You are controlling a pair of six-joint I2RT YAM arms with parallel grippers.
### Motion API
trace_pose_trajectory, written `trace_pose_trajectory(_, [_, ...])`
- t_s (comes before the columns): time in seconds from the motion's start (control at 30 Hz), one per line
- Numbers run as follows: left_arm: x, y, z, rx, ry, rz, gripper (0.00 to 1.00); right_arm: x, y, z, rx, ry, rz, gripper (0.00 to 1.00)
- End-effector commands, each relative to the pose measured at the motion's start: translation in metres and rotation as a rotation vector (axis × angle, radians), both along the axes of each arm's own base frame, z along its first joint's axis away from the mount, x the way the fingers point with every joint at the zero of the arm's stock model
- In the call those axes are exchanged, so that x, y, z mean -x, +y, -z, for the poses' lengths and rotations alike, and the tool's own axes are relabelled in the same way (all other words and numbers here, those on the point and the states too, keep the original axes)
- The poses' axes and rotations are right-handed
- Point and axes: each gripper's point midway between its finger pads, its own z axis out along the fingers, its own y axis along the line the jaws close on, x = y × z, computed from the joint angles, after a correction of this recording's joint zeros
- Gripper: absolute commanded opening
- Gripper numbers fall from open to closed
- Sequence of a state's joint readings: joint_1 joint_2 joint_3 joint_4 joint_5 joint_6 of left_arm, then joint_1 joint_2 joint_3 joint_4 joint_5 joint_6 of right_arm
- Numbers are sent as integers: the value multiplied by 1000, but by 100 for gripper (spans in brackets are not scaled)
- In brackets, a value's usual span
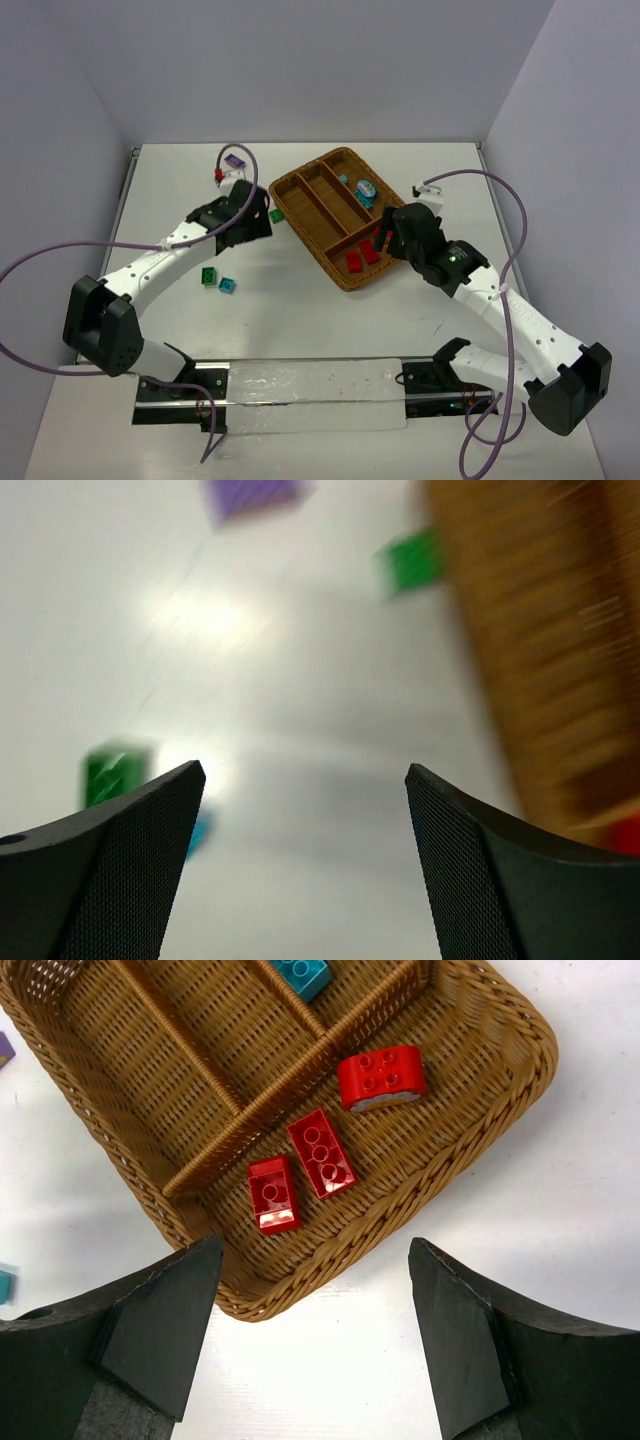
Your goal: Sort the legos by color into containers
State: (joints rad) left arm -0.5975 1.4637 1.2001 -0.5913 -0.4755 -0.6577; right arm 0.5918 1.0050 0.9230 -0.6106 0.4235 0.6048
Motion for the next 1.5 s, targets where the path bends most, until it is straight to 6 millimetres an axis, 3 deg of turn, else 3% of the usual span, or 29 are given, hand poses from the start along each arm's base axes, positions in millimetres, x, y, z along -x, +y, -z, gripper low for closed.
trace_pose_trajectory(0.0, [57, 65, 51, -128, 181, -157, 94, -8, 12, -13, -39, -46, -22, 82])
trace_pose_trajectory(0.1, [76, 71, 81, -104, 260, -182, 97, -10, 18, -11, -40, -37, -34, 82])
trace_pose_trajectory(0.33, [77, 67, 121, -106, 350, -164, 95, -10, 21, -13, -25, -34, -44, 82])
trace_pose_trajectory(0.53, [78, 57, 127, -56, 359, -134, 91, -9, 22, -9, -17, -24, -47, 82])
trace_pose_trajectory(0.9, [77, 61, 146, -74, 390, -149, 91, -10, 25, -7, -9, -18, -55, 82])
trace_pose_trajectory(1.23, [78, 58, 143, -42, 381, -155, 66, -10, 24, -6, -4, -15, -51, 82])
trace_pose_trajectory(1.33, [79, 59, 143, -49, 384, -154, 53, -10, 25, -6, -5, -15, -52, 82])
trace_pose_trajectory(1.47, [75, 55, 135, -43, 367, -142, 24, -11, 25, -7, -4, -17, -52, 82])
